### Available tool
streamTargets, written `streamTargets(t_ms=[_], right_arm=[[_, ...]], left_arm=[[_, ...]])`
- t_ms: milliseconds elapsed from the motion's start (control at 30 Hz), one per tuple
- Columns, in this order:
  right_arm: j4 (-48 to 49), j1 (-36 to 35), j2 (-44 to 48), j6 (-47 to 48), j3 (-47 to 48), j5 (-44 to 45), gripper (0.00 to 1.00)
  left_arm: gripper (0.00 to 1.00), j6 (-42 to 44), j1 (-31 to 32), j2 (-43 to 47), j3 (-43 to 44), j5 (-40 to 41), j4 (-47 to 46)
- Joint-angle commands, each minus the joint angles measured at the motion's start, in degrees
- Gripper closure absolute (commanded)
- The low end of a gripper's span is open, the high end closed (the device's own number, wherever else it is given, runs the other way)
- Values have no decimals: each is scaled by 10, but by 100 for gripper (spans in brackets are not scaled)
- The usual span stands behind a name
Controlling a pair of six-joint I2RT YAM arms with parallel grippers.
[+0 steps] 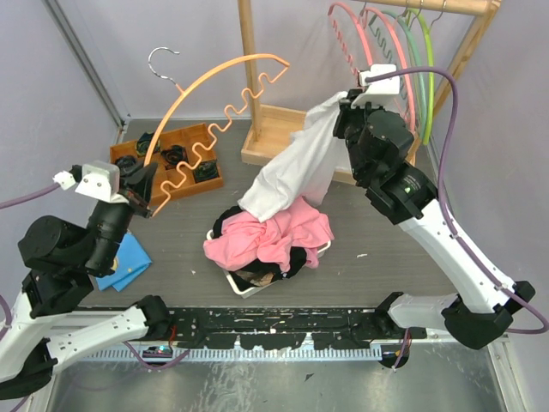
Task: Remove the t-shirt from the hanger
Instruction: Remove the T-shirt from the hanger, then place the T-shirt in the bin.
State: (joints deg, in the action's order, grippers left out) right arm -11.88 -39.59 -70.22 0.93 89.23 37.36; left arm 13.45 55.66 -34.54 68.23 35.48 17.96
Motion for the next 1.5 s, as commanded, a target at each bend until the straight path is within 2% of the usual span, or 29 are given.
streamTargets(t_ms=[0,200,433,567,700,1067,1333,1467], right_arm=[[26,2,23,-20,-9,-31,99],[53,2,41,-20,-10,-139,100],[62,1,57,-27,39,-208,100],[101,1,64,-29,62,-255,100],[112,1,40,-43,124,-325,99],[123,2,-48,-65,271,-408,100],[139,-7,-58,-104,251,-452,99],[142,-41,-66,-101,223,-447,99]], left_arm=[[100,8,-1,-6,14,37,-52],[100,9,-1,-52,37,68,-36],[100,12,-1,-105,53,69,-49],[100,25,0,-140,81,60,-59],[100,34,-1,-166,88,68,-85],[100,45,0,-196,98,104,-88],[100,74,0,-196,122,135,-71],[100,85,0,-190,127,149,-62]])
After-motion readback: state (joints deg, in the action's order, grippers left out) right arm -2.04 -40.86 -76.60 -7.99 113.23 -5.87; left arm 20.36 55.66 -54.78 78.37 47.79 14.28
